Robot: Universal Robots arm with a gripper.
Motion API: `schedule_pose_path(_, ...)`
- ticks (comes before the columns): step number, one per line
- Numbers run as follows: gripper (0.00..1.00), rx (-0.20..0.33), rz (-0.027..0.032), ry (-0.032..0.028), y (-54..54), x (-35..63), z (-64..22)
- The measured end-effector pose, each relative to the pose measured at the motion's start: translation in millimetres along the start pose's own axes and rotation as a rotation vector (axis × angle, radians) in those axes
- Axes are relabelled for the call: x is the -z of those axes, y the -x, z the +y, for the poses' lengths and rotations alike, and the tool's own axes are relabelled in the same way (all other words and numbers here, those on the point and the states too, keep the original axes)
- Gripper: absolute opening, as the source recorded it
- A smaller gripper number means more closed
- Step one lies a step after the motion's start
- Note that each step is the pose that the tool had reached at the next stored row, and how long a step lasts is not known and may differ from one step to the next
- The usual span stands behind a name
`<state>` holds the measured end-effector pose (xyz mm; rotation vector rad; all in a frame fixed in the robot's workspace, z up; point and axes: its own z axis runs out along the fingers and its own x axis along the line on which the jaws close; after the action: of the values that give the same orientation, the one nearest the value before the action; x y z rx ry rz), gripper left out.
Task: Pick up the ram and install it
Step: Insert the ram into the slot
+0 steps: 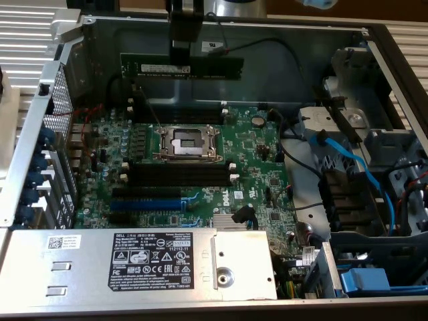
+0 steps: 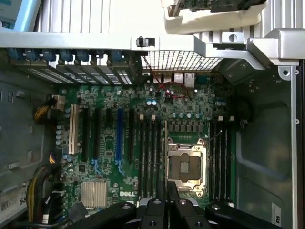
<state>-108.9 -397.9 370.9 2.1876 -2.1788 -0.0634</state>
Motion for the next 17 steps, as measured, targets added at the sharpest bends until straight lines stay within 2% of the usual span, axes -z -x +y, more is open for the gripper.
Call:
schedule_pose_path(1,0.12,0.0,-0.0001,0.0046,-0.1,-0.8,-0.4)
schedule_pose_path(2,0.12,0.0,-0.0001,0.0058,0.0,-4.3,-1.9)
schedule_pose_path(7,0.12,-0.001,0.0,0.0059,-0.7,-13.4,-3.4)
schedule_pose_path(11,0.12,-0.001,-0.0002,0.0058,-7.4,-21.6,-3.8)
schedule_pose_path(17,0.12,-0.002,0.0011,0.0059,-7.4,-33.4,-5.0)
